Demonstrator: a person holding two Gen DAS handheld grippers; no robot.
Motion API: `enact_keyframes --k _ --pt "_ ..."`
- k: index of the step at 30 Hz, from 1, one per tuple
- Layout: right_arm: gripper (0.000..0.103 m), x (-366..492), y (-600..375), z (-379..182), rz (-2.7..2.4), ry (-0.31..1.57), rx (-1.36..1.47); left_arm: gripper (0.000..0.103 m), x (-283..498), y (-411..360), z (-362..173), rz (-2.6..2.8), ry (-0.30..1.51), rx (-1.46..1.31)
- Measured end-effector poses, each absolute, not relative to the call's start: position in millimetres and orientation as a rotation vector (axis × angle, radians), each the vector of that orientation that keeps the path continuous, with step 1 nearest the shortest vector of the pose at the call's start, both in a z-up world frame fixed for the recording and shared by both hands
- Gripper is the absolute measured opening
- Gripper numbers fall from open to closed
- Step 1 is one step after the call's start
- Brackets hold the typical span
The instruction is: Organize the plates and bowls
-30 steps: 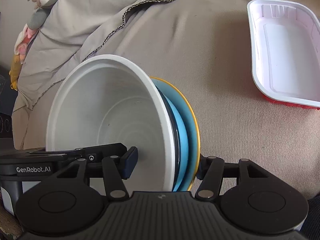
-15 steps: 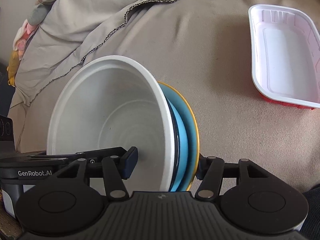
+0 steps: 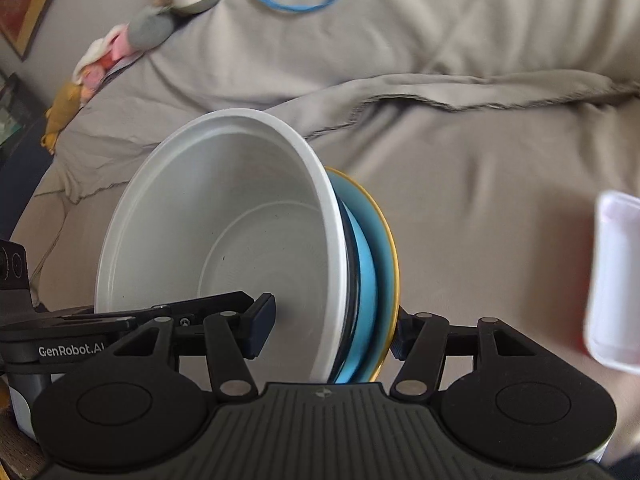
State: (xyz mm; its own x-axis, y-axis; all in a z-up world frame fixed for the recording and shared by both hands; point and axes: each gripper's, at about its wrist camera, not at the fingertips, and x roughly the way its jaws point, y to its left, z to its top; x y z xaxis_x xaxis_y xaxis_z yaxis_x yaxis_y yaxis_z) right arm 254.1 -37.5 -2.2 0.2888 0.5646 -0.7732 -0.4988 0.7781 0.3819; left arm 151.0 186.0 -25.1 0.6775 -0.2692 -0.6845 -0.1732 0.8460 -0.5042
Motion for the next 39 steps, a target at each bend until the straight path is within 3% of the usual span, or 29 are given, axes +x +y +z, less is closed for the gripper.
enact_keyframes --k 10,14,20,24,28,31,34,36,38,39 --pt "0.059 283 68 -72 0.695 1.267 -0.041 0.065 142 260 -71 0.109 0.822 -0.674" --pt "0.059 283 66 -62 0.671 1.228 -0.066 0.064 131 267 -57 0.084 0.731 -0.658" --pt "0.062 258 76 -26 0.625 0.998 -0.224 0.058 123 278 -54 0.078 0.693 -0.709" --pt "0.064 257 78 -45 0.613 1.064 -0.182 0.051 120 282 -59 0.091 0.713 -0.737" --pt "0.065 259 76 -59 0.597 1.135 -0.114 0.052 131 278 -70 0.092 0.761 -0.722" --pt "0.065 256 74 -47 0.600 1.114 -0.113 0.062 142 274 -83 0.089 0.765 -0.734" --pt "0.061 253 66 -41 0.594 1.079 -0.135 0.058 143 272 -82 0.053 0.733 -0.767" --pt "0.061 253 58 -35 0.576 1.021 -0.118 0.050 138 270 -76 0.045 0.713 -0.751" --pt "0.061 247 54 -31 0.531 0.924 -0.152 0.035 131 270 -66 0.044 0.672 -0.725" --pt "0.061 246 55 -32 0.525 0.906 -0.168 0.035 129 269 -63 0.052 0.668 -0.715"
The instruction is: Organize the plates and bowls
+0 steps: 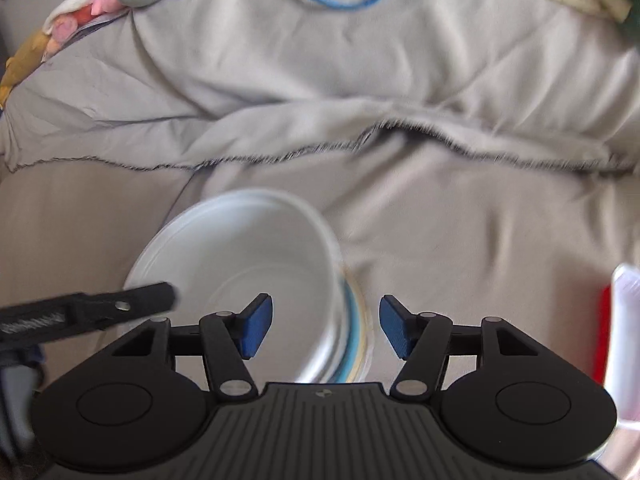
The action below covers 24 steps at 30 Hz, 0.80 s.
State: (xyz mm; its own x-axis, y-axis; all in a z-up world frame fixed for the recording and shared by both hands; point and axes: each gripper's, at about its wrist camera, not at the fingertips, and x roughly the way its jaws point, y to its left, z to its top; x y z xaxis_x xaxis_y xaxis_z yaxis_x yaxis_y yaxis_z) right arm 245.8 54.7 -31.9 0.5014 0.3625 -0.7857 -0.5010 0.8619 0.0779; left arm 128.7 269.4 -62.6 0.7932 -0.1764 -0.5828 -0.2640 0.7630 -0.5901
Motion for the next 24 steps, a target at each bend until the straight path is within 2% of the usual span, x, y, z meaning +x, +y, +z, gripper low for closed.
enact_keyframes --k 4,9,12,16,19,24 --pt "0.058 254 53 -49 0.559 1.016 -0.082 0.035 130 270 -67 0.036 0.699 -0.730" --pt "0.057 247 50 -54 0.573 1.020 -0.062 0.039 133 268 -64 0.057 0.690 -0.733" --pt "0.049 249 39 -56 0.575 1.032 -0.012 0.038 134 263 -62 0.052 0.690 -0.698" --pt "0.049 238 34 -46 0.560 0.975 -0.001 0.029 124 278 -63 0.041 0.649 -0.789" --pt "0.048 233 39 -36 0.575 0.927 -0.029 0.029 117 277 -51 -0.024 0.590 -0.804" --pt "0.043 244 45 -39 0.547 0.942 -0.047 0.031 121 267 -49 -0.038 0.594 -0.769"
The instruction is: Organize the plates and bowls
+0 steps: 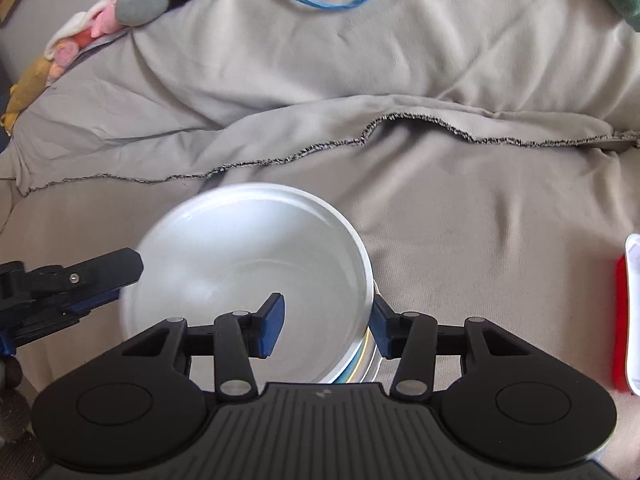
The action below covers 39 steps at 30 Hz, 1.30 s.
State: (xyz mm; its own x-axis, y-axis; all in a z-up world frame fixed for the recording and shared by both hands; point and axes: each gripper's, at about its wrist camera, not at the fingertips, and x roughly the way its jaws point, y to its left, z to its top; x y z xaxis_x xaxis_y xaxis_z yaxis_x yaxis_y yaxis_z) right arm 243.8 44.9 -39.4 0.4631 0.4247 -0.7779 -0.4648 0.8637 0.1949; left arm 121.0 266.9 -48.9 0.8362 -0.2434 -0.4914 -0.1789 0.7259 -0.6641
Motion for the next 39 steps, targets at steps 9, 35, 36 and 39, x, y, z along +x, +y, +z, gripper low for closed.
enact_keyframes --k 9,35,36,39 --pt "0.040 225 51 -46 0.581 0.937 -0.139 0.026 129 266 -65 0.098 0.694 -0.683" --pt "0.041 213 48 -28 0.629 0.847 -0.143 0.025 125 266 -63 0.132 0.682 -0.671" --pt "0.041 214 49 -28 0.630 0.846 -0.144 0.025 125 265 -63 0.135 0.683 -0.671" --pt "0.041 217 45 -27 0.641 0.851 -0.121 0.024 118 266 -58 0.145 0.642 -0.709"
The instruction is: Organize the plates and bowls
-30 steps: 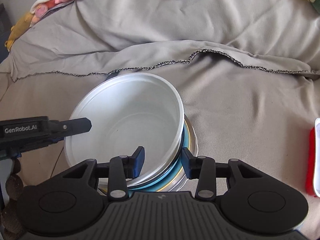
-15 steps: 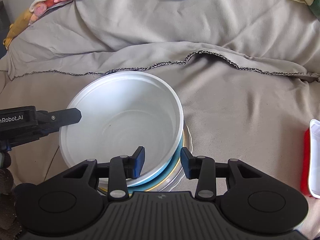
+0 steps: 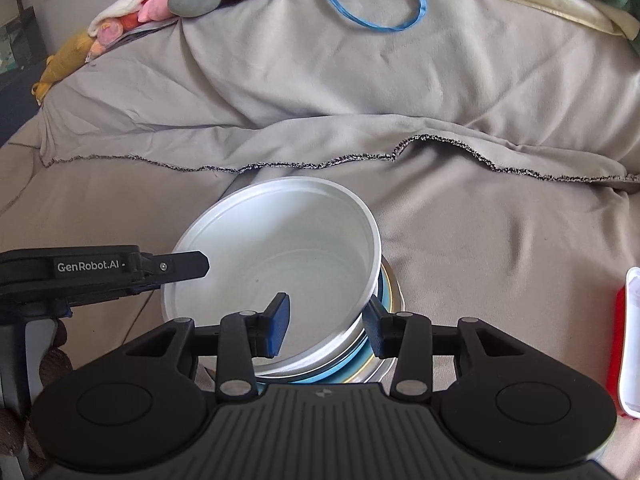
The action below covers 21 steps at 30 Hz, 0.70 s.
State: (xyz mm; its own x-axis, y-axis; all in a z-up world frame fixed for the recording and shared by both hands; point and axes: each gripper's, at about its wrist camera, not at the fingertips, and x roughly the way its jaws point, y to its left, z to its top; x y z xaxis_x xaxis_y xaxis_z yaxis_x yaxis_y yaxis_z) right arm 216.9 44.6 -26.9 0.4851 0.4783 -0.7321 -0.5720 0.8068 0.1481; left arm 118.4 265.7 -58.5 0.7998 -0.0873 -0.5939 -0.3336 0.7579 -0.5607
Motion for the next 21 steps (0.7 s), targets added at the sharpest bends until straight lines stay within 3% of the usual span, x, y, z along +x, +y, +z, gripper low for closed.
enact_keyframes --k 7,8,9,13,21 --pt "0.043 221 -13 -7 0.608 0.768 0.050 0.024 84 228 -18 0.229 0.397 -0.660" --pt "0.047 220 -27 -6 0.591 0.746 0.072 0.025 86 214 -14 0.203 0.397 -0.633" --pt "0.052 218 -41 -5 0.565 0.722 0.089 0.025 93 197 -11 0.157 0.416 -0.600" --pt "0.054 216 -109 -17 0.367 0.645 0.091 0.025 146 110 -26 -0.143 0.605 -0.476" --pt "0.055 249 -252 -75 0.059 0.758 0.268 0.025 262 -14 -113 -0.394 0.946 -0.536"
